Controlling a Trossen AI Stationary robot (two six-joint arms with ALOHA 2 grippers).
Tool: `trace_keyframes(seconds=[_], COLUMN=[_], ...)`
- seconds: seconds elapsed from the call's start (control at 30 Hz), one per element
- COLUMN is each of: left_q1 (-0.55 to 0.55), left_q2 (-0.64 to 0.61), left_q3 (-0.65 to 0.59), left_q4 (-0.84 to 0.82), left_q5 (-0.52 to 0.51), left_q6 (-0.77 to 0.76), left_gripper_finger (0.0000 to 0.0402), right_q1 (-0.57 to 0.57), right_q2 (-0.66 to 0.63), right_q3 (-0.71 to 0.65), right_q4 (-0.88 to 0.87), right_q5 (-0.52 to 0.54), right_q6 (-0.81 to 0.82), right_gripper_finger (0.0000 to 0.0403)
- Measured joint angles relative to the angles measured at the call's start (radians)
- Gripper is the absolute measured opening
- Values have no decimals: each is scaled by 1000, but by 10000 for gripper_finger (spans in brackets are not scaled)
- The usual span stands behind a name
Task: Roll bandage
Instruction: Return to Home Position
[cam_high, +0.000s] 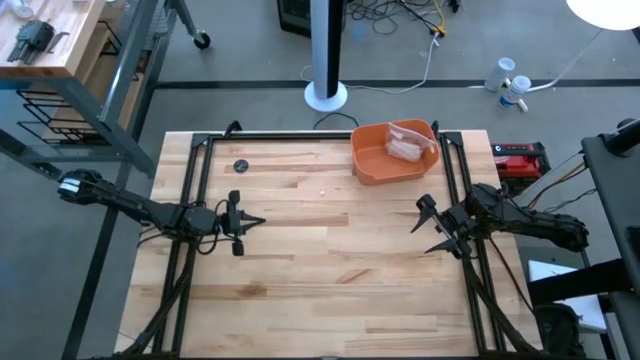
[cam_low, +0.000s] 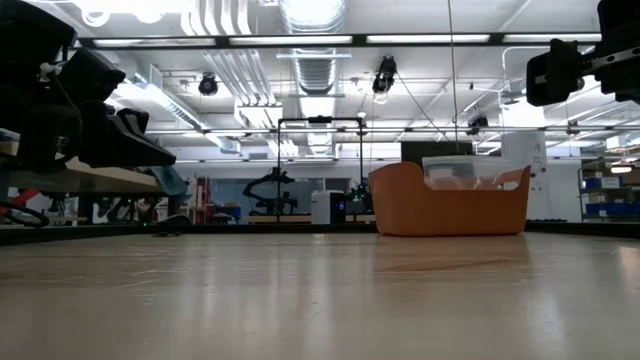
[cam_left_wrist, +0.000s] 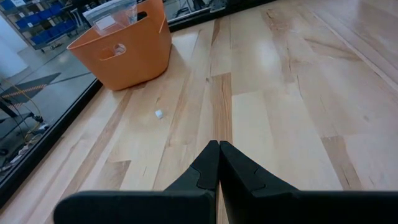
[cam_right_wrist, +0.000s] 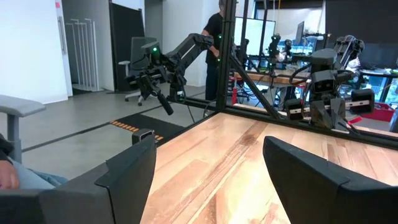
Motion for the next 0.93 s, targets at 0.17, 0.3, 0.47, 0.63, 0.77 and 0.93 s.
trace_keyframes(seconds=[0.17,0.3,0.47,0.63,0.77,0.93], left_q1=[0,0,0,0,0,0], left_q2=[0,0,0,0,0,0], left_q3=[0,0,0,0,0,0], left_q4=[0,0,0,0,0,0], left_q5=[0,0,0,0,0,0], left_q6=[0,0,0,0,0,0], left_gripper_finger=[0,0,0,0,0,0], right_q1=[0,0,0,0,0,0], right_q2=[0,0,0,0,0,0], right_q3=[0,0,0,0,0,0], right_q4=[0,0,0,0,0,0], right_q5=[0,0,0,0,0,0], right_q6=[0,0,0,0,0,0], right_gripper_finger=[280,281,291,300,306,308])
